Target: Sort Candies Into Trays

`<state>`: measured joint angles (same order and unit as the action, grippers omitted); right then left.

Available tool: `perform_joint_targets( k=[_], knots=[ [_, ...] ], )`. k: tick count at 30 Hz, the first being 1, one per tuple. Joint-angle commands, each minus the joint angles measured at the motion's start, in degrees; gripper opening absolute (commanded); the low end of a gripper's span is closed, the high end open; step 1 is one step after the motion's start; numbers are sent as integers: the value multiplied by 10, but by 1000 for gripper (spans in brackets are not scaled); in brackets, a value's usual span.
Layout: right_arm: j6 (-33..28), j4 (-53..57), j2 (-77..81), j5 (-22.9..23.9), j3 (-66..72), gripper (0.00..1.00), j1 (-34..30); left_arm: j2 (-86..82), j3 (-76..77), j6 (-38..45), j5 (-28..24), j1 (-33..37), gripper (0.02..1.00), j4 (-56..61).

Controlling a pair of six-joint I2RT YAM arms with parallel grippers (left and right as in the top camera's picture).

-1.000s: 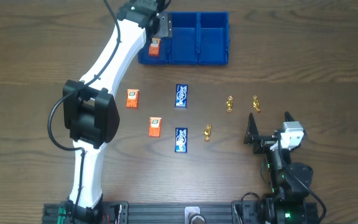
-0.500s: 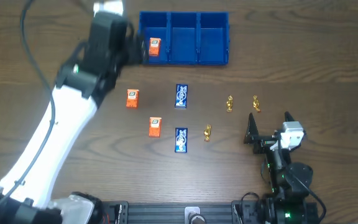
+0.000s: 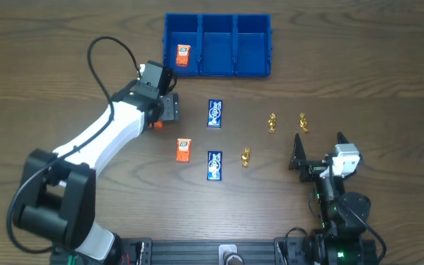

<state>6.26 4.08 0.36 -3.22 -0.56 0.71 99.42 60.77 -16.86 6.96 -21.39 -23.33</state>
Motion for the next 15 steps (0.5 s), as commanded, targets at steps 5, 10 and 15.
perform_joint_targets(
  k=[5, 10, 15],
  knots=[
    [-4, 3, -2, 1, 1, 998, -5, 44, 5, 24, -51, 20, 803, 6],
    [-4, 3, -2, 1, 1, 998, -5, 45, 4, 37, -70, 27, 798, -7],
    [-4, 3, -2, 1, 1, 998, -5, 52, 4, 40, -68, 29, 796, -20]
  ],
)
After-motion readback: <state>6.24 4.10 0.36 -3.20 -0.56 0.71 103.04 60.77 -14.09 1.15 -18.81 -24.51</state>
